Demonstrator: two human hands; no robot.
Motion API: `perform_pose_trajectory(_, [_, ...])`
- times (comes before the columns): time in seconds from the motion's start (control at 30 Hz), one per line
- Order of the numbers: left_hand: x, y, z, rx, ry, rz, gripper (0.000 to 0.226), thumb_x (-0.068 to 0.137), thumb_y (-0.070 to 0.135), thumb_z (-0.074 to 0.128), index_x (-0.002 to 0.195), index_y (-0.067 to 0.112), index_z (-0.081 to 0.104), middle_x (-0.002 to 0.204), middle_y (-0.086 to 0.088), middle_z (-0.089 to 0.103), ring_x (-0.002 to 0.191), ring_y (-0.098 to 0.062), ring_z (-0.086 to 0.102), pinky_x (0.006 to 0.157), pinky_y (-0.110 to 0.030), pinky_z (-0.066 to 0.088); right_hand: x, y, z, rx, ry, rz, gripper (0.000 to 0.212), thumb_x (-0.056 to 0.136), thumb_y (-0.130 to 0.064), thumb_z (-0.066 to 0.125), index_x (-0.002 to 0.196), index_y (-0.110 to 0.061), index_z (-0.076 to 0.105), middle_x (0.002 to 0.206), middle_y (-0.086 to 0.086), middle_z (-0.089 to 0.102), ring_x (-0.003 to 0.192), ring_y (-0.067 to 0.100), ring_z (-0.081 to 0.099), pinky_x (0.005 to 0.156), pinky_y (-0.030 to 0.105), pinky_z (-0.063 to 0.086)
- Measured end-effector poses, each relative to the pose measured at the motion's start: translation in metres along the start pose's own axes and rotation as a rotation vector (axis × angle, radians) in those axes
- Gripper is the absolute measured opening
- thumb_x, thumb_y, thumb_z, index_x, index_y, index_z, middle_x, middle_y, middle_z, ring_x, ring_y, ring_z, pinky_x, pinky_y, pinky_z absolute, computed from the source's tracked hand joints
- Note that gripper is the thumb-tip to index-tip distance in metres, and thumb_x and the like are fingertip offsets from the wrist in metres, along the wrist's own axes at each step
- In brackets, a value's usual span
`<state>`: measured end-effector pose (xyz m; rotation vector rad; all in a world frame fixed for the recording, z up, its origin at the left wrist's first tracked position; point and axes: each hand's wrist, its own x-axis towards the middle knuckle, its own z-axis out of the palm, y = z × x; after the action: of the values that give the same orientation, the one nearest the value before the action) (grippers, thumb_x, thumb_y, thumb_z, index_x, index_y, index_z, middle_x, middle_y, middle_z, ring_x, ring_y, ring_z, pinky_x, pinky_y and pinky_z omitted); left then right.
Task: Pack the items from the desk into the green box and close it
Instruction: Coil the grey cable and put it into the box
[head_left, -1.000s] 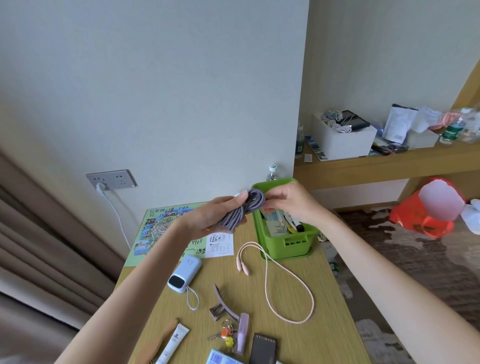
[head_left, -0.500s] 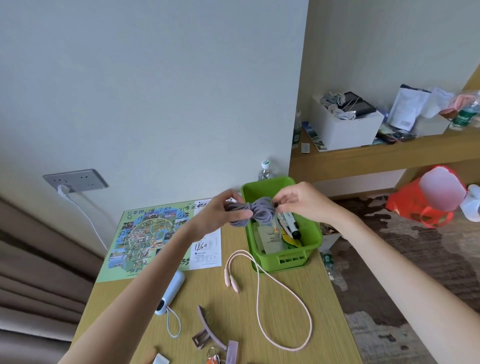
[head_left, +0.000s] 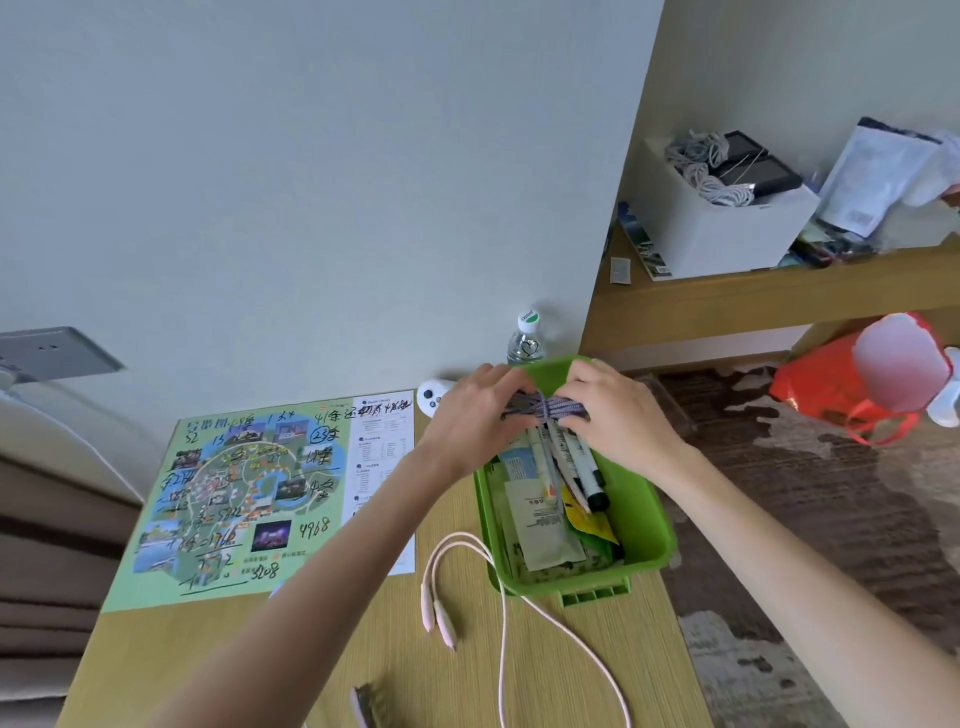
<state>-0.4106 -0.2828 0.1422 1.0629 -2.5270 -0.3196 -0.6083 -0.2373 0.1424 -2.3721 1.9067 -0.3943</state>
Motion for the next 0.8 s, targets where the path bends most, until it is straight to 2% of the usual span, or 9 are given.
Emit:
perform_pose_trajectory(0.1, [-0.003, -0.020, 0.012, 0.118, 0.052, -0.023, 0.029, 0.090, 0.034, 0.063, 0.113, 0.016, 0.059, 0.113, 0.002, 0.059, 0.104, -0.021, 0.052, 0.087, -0.035, 0.043, 0.008, 0.007, 0.024, -0.149, -0.013, -0.005, 0.021, 0.090, -0.024, 0.064, 0.107, -0.011, 0.069, 0.098, -0.002, 0.052, 0.098, 0.017, 0.049, 0.058, 0.025, 0.033])
perform_pose_trajectory(0.17, [-0.012, -0.030, 0.020, 0.134, 0.126, -0.111, 0.031, 0.089, 0.033, 0.065, 0.113, 0.014, 0.060, 0.113, 0.000, 0.058, 0.104, -0.022, 0.053, 0.084, -0.034, 0.045, 0.012, 0.004, 0.042, -0.195, -0.002, -0.005, 0.019, 0.088, -0.014, 0.065, 0.106, -0.010, 0.069, 0.099, 0.000, 0.055, 0.097, 0.018, 0.050, 0.060, 0.026, 0.037])
perform_pose_trajectory(0.23, [-0.022, -0.037, 0.030, 0.119, 0.145, -0.198, 0.035, 0.090, 0.036, 0.063, 0.116, 0.013, 0.059, 0.114, -0.001, 0.057, 0.104, -0.021, 0.054, 0.075, -0.034, 0.048, 0.019, 0.000, 0.057, -0.213, 0.001, 0.016, 0.025, 0.085, -0.003, 0.064, 0.109, -0.010, 0.069, 0.102, 0.002, 0.057, 0.098, 0.020, 0.051, 0.075, 0.030, 0.044])
perform_pose_trajectory(0.3, [-0.029, -0.042, 0.038, 0.090, 0.126, -0.230, 0.037, 0.092, 0.041, 0.058, 0.118, 0.014, 0.058, 0.119, 0.001, 0.056, 0.107, -0.019, 0.053, 0.065, -0.030, 0.048, 0.023, -0.003, 0.070, -0.271, -0.083, 0.056, 0.031, 0.083, 0.001, 0.059, 0.110, -0.011, 0.067, 0.108, 0.004, 0.058, 0.104, 0.023, 0.049, 0.091, 0.035, 0.040])
perform_pose_trajectory(0.4, [-0.033, -0.044, 0.043, 0.040, 0.127, -0.237, 0.041, 0.094, 0.045, 0.053, 0.119, 0.013, 0.058, 0.122, 0.003, 0.054, 0.108, -0.017, 0.052, 0.062, -0.027, 0.049, 0.023, -0.004, 0.082, -0.353, -0.244, 0.122, 0.032, 0.077, -0.006, 0.067, 0.109, -0.012, 0.065, 0.112, 0.004, 0.059, 0.110, 0.025, 0.048, 0.100, 0.035, 0.034])
perform_pose_trajectory(0.47, [-0.033, -0.044, 0.043, -0.001, 0.128, -0.241, 0.040, 0.093, 0.044, 0.055, 0.117, 0.012, 0.058, 0.122, 0.001, 0.053, 0.109, -0.017, 0.052, 0.063, -0.027, 0.050, 0.022, -0.003, 0.087, -0.358, -0.288, 0.131, 0.040, 0.078, -0.009, 0.068, 0.117, -0.011, 0.060, 0.117, 0.005, 0.059, 0.114, 0.025, 0.048, 0.102, 0.034, 0.034])
perform_pose_trajectory(0.63, [-0.042, -0.044, 0.031, -0.019, 0.114, -0.248, 0.036, 0.095, 0.043, 0.054, 0.116, 0.015, 0.059, 0.121, 0.001, 0.052, 0.100, -0.016, 0.056, 0.060, -0.026, 0.045, 0.015, -0.013, 0.075, -0.163, -0.147, 0.142, 0.044, 0.089, -0.003, 0.054, 0.132, -0.011, 0.052, 0.127, 0.005, 0.055, 0.117, 0.023, 0.048, 0.102, 0.035, 0.036])
perform_pose_trajectory(0.7, [-0.058, -0.044, 0.024, -0.054, 0.126, -0.290, 0.032, 0.096, 0.043, 0.051, 0.114, 0.018, 0.059, 0.119, 0.004, 0.052, 0.090, -0.015, 0.058, 0.057, -0.028, 0.046, 0.004, -0.027, 0.064, -0.010, -0.043, 0.131, 0.039, 0.092, -0.005, 0.053, 0.131, -0.011, 0.054, 0.125, 0.004, 0.057, 0.112, 0.021, 0.052, 0.097, 0.035, 0.041])
perform_pose_trajectory(0.8, [-0.099, -0.044, 0.017, -0.142, 0.150, -0.405, 0.023, 0.098, 0.038, 0.050, 0.110, 0.020, 0.058, 0.116, 0.007, 0.053, 0.090, -0.010, 0.061, 0.065, -0.035, 0.055, -0.018, -0.061, 0.050, 0.172, 0.111, 0.043, 0.032, 0.092, -0.005, 0.054, 0.122, -0.011, 0.061, 0.116, 0.002, 0.060, 0.103, 0.020, 0.057, 0.086, 0.036, 0.050])
